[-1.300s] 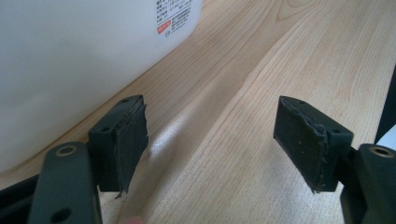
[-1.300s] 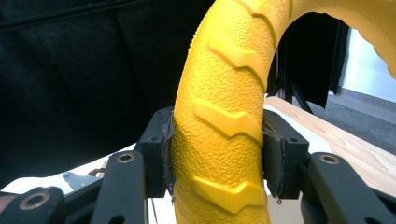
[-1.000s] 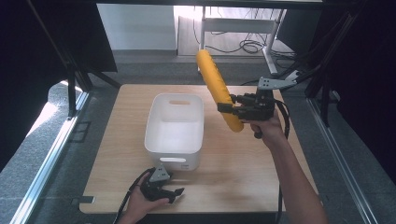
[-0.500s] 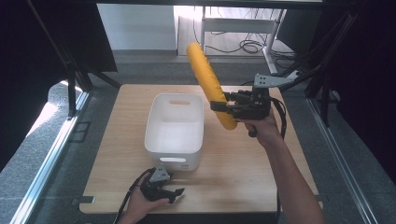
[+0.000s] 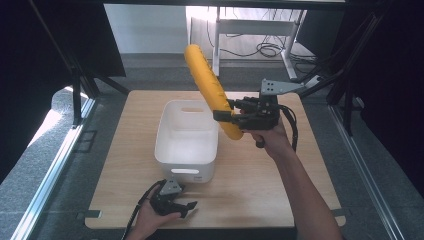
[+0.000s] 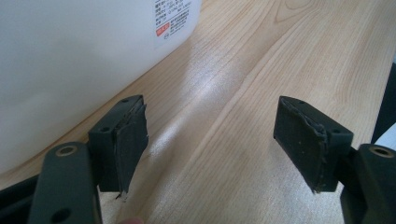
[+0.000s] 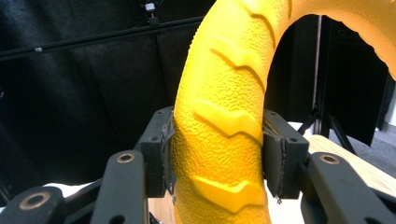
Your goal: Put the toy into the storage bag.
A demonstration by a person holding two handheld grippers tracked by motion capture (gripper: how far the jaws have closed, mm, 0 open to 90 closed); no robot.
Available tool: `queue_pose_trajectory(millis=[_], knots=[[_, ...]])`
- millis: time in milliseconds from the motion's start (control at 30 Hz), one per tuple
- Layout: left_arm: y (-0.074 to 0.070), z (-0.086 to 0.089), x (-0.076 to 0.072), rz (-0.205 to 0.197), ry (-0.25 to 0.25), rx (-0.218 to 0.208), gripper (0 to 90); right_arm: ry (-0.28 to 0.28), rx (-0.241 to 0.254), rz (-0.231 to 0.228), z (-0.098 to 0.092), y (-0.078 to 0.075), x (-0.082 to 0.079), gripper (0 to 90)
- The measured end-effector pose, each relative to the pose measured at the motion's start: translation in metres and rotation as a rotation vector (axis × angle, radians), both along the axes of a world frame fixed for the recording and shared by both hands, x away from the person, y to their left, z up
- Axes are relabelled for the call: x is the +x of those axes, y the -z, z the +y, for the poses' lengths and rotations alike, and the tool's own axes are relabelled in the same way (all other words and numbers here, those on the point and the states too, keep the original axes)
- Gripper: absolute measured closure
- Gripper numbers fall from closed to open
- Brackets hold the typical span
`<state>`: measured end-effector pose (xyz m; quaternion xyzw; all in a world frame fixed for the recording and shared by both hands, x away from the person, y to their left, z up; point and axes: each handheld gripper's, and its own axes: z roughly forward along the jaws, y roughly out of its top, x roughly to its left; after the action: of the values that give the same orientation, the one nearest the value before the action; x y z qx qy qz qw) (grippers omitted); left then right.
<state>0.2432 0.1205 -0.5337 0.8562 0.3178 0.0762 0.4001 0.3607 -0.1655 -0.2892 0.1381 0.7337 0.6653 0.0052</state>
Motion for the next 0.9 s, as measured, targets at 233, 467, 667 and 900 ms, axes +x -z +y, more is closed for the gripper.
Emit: queue_pose_trajectory(millis=[233,467,667,900], knots=[[0.000,0.000,0.000,0.000,0.001,0.002,25.9,-0.023,0.005,-0.002,0.009,0.001,-0.003,51.5],[0.000,0.000,0.000,0.003,0.001,0.001,26.0,-0.037,0.008,-0.006,0.013,0.000,-0.006,51.5],[0.000,0.000,0.000,0.007,0.000,0.002,26.0,-0.053,0.014,-0.012,0.019,-0.001,-0.010,51.5],[0.000,0.000,0.000,0.006,-0.001,0.001,26.0,-0.068,0.015,-0.010,0.026,0.002,-0.011,51.5]])
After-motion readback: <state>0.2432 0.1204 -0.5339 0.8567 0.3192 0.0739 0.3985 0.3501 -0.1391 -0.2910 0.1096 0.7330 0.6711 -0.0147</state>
